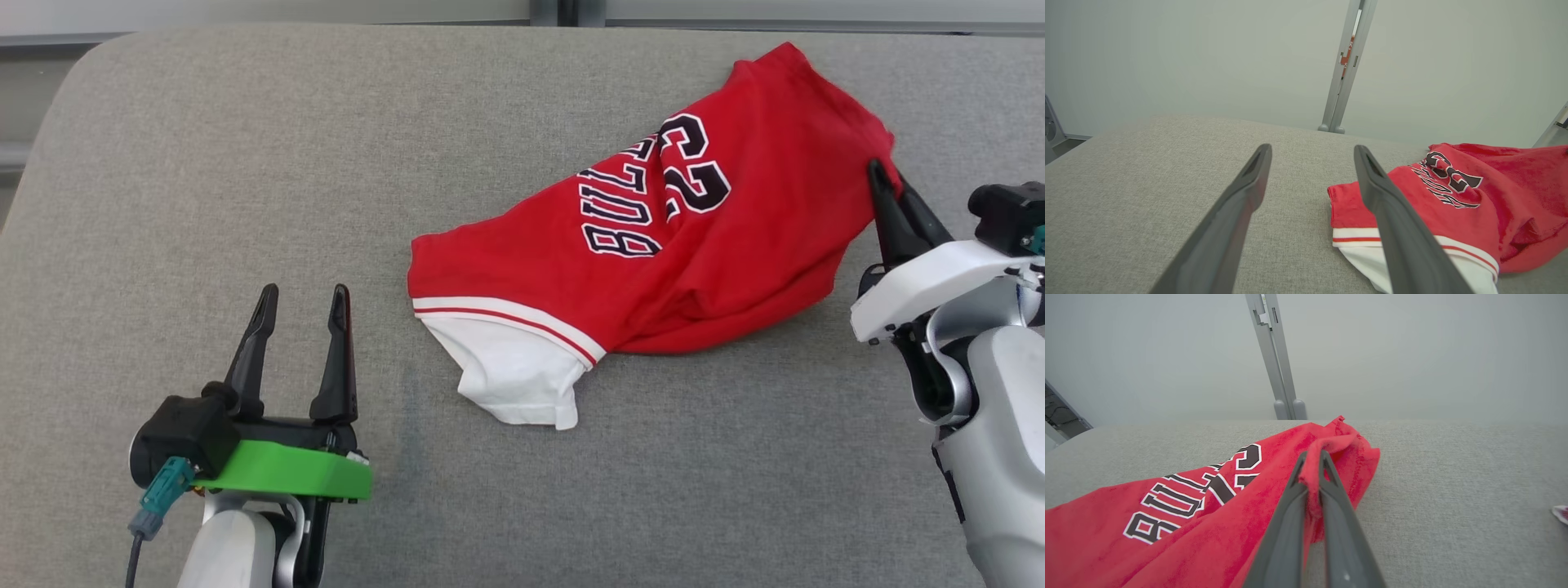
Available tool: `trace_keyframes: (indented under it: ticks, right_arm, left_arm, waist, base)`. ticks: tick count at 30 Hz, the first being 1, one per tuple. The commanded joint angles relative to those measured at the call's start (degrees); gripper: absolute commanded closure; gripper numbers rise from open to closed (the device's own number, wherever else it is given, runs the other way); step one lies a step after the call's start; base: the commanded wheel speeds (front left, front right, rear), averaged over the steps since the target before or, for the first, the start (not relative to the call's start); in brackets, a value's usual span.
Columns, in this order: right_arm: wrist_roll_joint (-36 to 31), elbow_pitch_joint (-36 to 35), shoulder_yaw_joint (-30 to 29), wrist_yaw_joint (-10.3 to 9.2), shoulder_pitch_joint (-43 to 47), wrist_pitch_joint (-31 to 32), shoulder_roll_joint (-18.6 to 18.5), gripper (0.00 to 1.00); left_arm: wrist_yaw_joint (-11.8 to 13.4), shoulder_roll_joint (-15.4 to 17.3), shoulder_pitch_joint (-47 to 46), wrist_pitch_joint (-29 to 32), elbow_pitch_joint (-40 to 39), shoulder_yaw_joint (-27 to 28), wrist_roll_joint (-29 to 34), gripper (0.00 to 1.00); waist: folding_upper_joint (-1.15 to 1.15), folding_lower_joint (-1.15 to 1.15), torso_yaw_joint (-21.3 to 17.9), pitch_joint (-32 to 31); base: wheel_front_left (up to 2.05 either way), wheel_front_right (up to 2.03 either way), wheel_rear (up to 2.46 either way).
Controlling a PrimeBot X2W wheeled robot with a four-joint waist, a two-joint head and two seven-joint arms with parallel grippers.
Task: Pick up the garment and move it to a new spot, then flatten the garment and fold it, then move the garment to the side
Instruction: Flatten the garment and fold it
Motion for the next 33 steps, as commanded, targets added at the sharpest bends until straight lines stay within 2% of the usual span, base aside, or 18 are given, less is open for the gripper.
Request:
trace_keyframes:
  ticks: [1, 10, 19, 21, 23, 25, 29, 30, 31, 33]
  right_arm:
    - [-0.7, -3.7, -0.2, -0.03, 1.7, 0.1, -0.4, 1.00]
    - [-5.2, -30.1, -4.1, -0.03, 11.7, 8.2, 2.5, 1.00]
    - [-5.8, -47.2, -8.0, -0.03, 20.6, 15.0, 6.6, 1.00]
    - [-5.4, -47.7, -8.9, -0.03, 21.9, 16.9, 7.0, 1.00]
    - [-5.8, -45.4, -9.7, -0.03, 21.8, 18.8, 6.0, 1.00]
    - [-5.2, -41.1, -10.0, -0.03, 20.0, 20.2, 5.3, 1.00]
    - [-7.3, -28.1, -10.3, -0.03, 16.3, 23.8, 2.2, 1.00]
    - [-8.3, -24.7, -9.6, -0.03, 15.5, 24.9, 1.2, 0.52]
    - [-8.9, -22.6, -9.9, -0.03, 14.5, 25.3, 1.0, 0.00]
    - [-10.1, -18.9, -10.9, -0.03, 13.5, 25.3, 1.0, 0.00]
  left_arm:
    - [-0.2, 0.2, 0.7, 0.0, 0.0, 0.2, 0.1, 0.00]
    - [-0.2, 0.2, 1.6, 0.0, 0.1, 0.2, -0.2, 0.00]
    - [-0.2, 0.2, 1.8, 0.0, 0.0, -0.1, -0.6, 0.00]
    - [-0.2, 0.2, 1.8, 0.0, -0.2, 0.0, -0.7, 0.00]
    - [-0.2, 0.2, 1.3, 0.0, -0.3, -0.1, -0.7, 0.00]
    - [-0.2, 0.2, 0.6, 0.0, -0.5, -0.3, -0.8, 0.00]
    - [-0.2, 0.2, -0.7, 0.0, -0.4, -1.3, -1.1, 0.00]
    - [-0.2, 0.2, -0.9, 0.0, -0.3, -1.6, -1.3, 0.00]
    - [-0.2, 0.2, -1.1, 0.0, -0.2, -1.9, -1.5, 0.00]
    - [-0.2, 0.2, -1.3, 0.0, -0.1, -2.0, -1.8, 0.00]
  waist:
    - [0.00, 0.00, -0.8, -1.0]
    - [0.00, 0.00, -1.7, -2.8]
    - [0.00, 0.00, -1.2, -3.2]
    - [0.00, 0.00, -1.2, -3.0]
    - [0.00, 0.00, -1.1, -2.4]
    - [0.00, 0.00, -0.9, -1.7]
    - [0.00, 0.00, -0.1, -0.3]
    - [0.00, 0.00, 0.4, -0.1]
    - [0.00, 0.00, 0.8, 0.1]
    - [0.00, 0.00, 1.4, 0.5]
  base:
    - [0.00, 0.00, 0.00]
    - [0.00, 0.00, 0.00]
    - [0.00, 0.00, 0.00]
    - [0.00, 0.00, 0.00]
    - [0.00, 0.00, 0.00]
    - [0.00, 0.00, 0.00]
    - [0.00, 0.00, 0.00]
    - [0.00, 0.00, 0.00]
    - [0.00, 0.00, 0.00]
    - [0.00, 0.00, 0.00]
